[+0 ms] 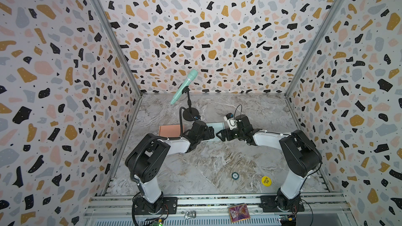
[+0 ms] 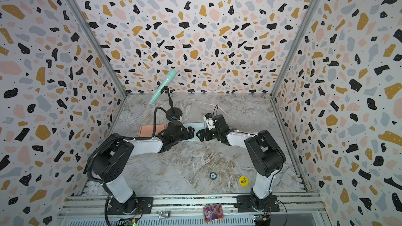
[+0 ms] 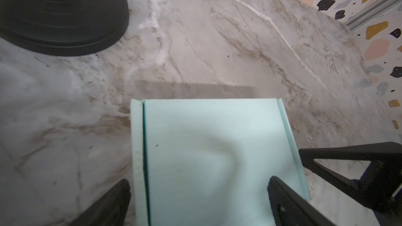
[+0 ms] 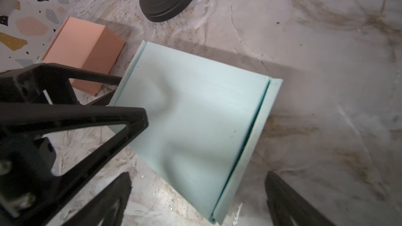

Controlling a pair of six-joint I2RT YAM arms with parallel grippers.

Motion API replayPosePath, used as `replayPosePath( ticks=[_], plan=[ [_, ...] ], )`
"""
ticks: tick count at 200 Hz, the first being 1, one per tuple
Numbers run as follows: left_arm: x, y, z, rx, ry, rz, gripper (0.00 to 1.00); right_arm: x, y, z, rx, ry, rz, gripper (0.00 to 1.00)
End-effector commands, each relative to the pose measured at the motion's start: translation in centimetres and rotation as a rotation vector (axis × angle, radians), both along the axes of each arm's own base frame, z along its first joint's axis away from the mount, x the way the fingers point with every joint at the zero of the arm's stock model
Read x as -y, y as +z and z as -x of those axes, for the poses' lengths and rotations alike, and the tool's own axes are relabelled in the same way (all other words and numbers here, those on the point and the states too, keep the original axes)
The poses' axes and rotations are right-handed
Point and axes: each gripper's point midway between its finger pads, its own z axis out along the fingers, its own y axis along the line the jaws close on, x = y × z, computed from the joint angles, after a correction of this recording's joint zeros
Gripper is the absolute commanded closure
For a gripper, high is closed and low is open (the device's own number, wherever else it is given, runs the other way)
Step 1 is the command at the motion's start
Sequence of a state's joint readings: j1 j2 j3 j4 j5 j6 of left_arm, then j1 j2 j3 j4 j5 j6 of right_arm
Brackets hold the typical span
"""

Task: Assemble paper box
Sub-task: Move the paper box to the top-center of the table, then reset both arms

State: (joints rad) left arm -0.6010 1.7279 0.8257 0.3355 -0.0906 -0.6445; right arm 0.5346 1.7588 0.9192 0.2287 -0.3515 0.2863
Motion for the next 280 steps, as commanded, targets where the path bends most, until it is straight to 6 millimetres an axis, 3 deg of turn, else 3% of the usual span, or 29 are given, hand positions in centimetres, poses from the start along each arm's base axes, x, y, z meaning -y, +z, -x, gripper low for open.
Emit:
replayPosePath(
  ticks=[1, 39, 69, 130, 152, 183, 241, 280],
  plan=[
    [-0.5, 1.7, 0.4, 0.034, -0.003, 0.022, 0.00, 0.8, 2.3, 0.0, 0.057, -0.025, -0.013, 0.01],
    [-2.3, 3.1, 3.1, 0.046, -0.014, 0.005, 0.00, 2.7, 3.8, 1.0, 0.098, -0.069, 0.003, 0.01],
    [-5.4, 3.9, 5.4, 0.047, 0.013, -0.102, 0.00, 5.5, 5.8, 2.0, 0.168, -0.124, -0.017, 0.01],
    [-10.0, 8.5, 8.4, 0.207, 0.113, -0.098, 0.00, 14.5, 8.1, 2.3, 0.300, -0.321, -0.059, 0.01],
    [-12.4, 9.3, 9.2, 0.248, 0.194, -0.123, 0.00, 17.7, 7.8, 2.4, 0.315, -0.411, -0.056, 0.01],
    [-16.3, 10.0, 10.5, 0.284, 0.344, -0.183, 0.00, 20.6, 8.5, 2.5, 0.351, -0.513, -0.061, 0.01],
    [-20.9, 12.2, 11.0, 0.405, 0.548, -0.310, 0.00, 26.9, 9.4, 3.6, 0.520, -0.821, 0.065, 0.01],
    [-22.8, 13.1, 10.7, 0.484, 0.619, -0.456, 0.00, 27.5, 10.6, 5.3, 0.731, -0.796, 0.108, 0.01]
  ],
)
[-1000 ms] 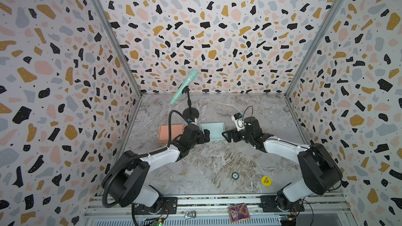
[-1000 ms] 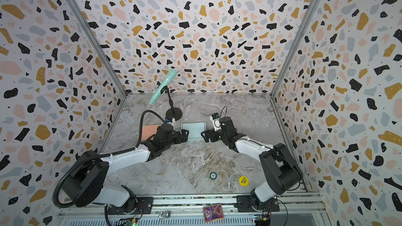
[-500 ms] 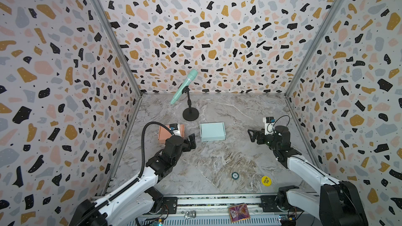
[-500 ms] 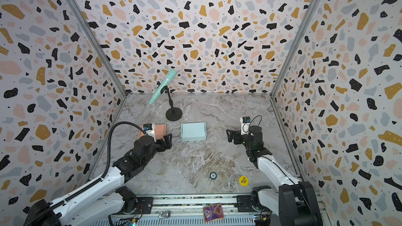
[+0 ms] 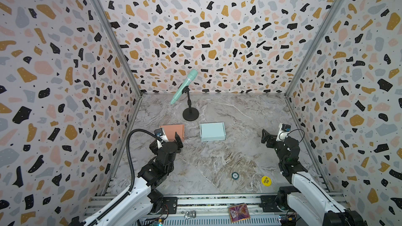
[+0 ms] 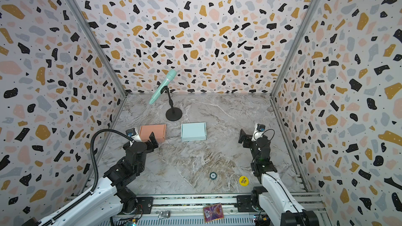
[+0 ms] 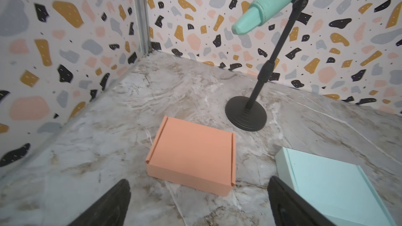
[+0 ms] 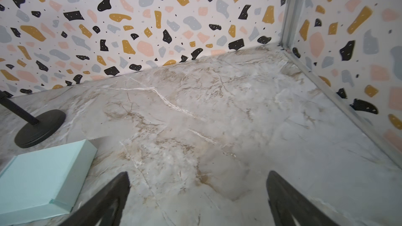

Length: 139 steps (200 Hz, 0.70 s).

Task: Assemble paper box
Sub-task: Reset both arms

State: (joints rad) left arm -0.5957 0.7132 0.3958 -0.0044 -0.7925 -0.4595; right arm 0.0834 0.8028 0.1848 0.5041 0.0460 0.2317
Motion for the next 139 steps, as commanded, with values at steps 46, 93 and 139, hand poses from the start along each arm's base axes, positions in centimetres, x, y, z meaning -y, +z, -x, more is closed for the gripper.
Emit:
replayPosePath(
  ticks=[46, 93, 139],
  plan=[
    [-3.6, 0.3, -0.7, 0.114, 0.135, -0.204, 0.00, 1.2, 1.2, -0.4, 0.124, -0.028, 0.128, 0.01],
    [-5.5, -0.2, -2.8, 0.137, 0.160, -0.218, 0.00, 2.0, 0.4, -1.1, 0.134, -0.079, 0.134, 0.01],
    [-6.5, -1.0, -4.9, 0.149, 0.142, -0.224, 0.00, 1.8, -0.2, -2.0, 0.173, -0.068, 0.145, 0.01]
  ],
)
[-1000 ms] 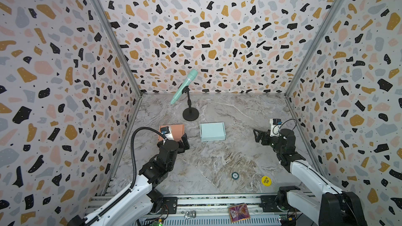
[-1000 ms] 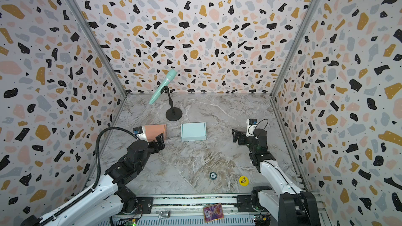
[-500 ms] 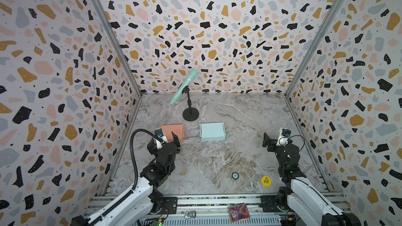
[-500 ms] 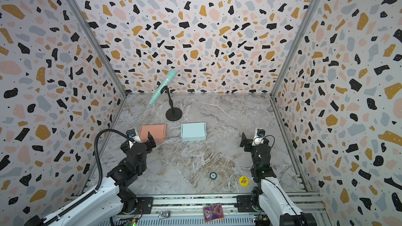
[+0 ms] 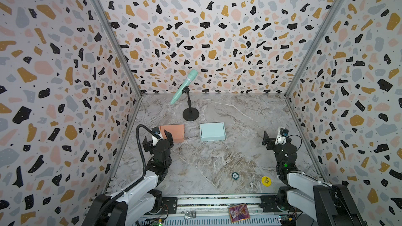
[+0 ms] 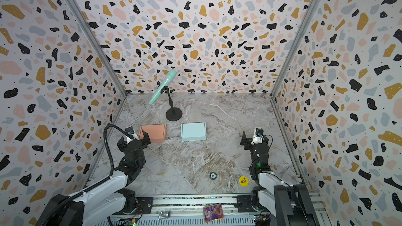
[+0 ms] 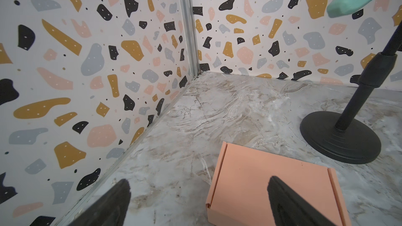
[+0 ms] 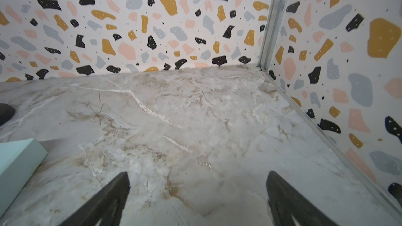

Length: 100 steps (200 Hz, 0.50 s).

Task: Assemble paper box
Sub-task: Reset both arms

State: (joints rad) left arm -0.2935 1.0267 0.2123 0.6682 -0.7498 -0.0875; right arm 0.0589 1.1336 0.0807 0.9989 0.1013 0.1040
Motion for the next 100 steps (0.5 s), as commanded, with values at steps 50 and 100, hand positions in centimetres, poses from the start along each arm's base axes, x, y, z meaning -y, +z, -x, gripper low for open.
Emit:
replayPosePath(
  ticks=[50, 100],
  plan=[
    [-0.1, 1.7, -3.2, 0.090, -0.074, -0.007, 0.00, 0.1, 1.9, -1.2, 0.129, 0.003, 0.049, 0.01],
    [0.6, -0.6, -1.9, 0.124, -0.141, -0.008, 0.00, 0.1, 0.8, -2.4, 0.119, 0.004, 0.048, 0.01]
  ],
)
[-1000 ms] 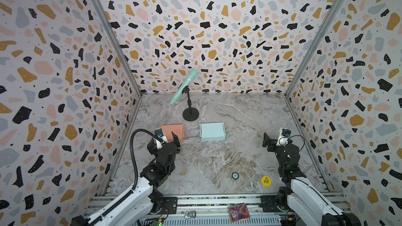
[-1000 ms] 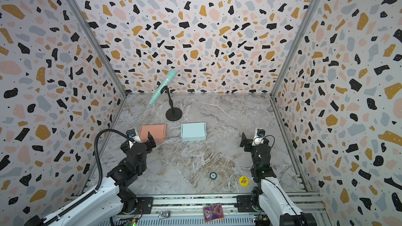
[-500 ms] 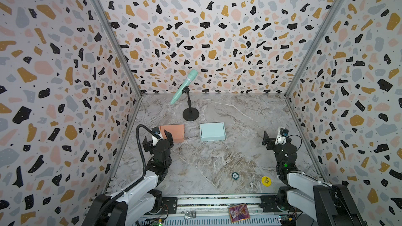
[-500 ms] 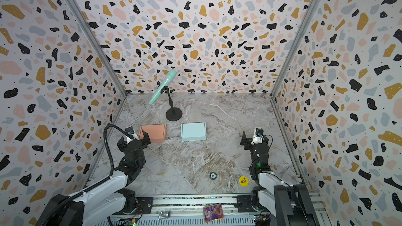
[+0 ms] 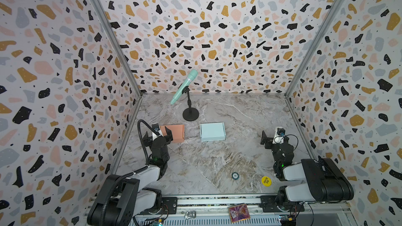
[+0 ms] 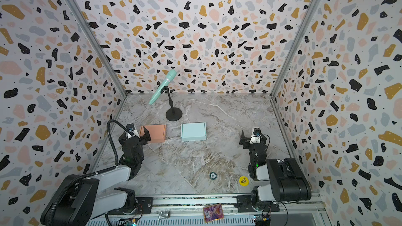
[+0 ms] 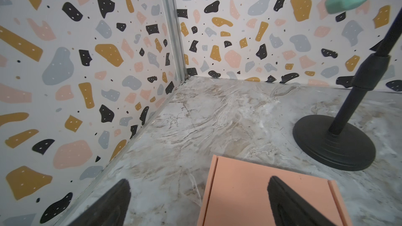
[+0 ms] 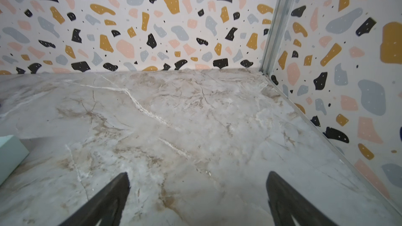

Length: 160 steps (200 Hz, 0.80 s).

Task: Assemble paper box
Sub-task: Reset both arms

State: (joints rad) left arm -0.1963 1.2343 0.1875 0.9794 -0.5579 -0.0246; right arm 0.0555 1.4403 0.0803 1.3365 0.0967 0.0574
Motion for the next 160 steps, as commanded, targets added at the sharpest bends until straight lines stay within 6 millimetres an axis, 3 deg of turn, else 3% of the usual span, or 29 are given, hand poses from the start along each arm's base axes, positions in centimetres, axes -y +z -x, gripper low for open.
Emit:
replayPosePath(
  ticks=[1, 26, 37, 58, 160],
  plan=[
    [0.3, 0.4, 0.6, 0.086, -0.042, -0.003, 0.00, 0.1, 2.1, -0.9, 0.085, -0.002, 0.004, 0.01],
    [0.3, -0.4, 0.3, 0.094, -0.042, 0.000, 0.00, 0.0, 1.7, -2.2, 0.043, -0.004, 0.016, 0.01],
    [0.2, -0.7, -0.1, 0.082, -0.034, -0.001, 0.00, 0.0, 0.6, -2.9, -0.021, -0.031, 0.029, 0.01],
    [-0.2, -1.1, -0.9, 0.039, -0.035, 0.019, 0.00, 0.0, 0.6, -2.9, -0.020, -0.034, 0.033, 0.01],
    [-0.4, -1.2, -0.9, 0.044, -0.028, 0.025, 0.00, -0.1, 0.7, -2.6, -0.010, -0.033, 0.036, 0.01]
  ],
)
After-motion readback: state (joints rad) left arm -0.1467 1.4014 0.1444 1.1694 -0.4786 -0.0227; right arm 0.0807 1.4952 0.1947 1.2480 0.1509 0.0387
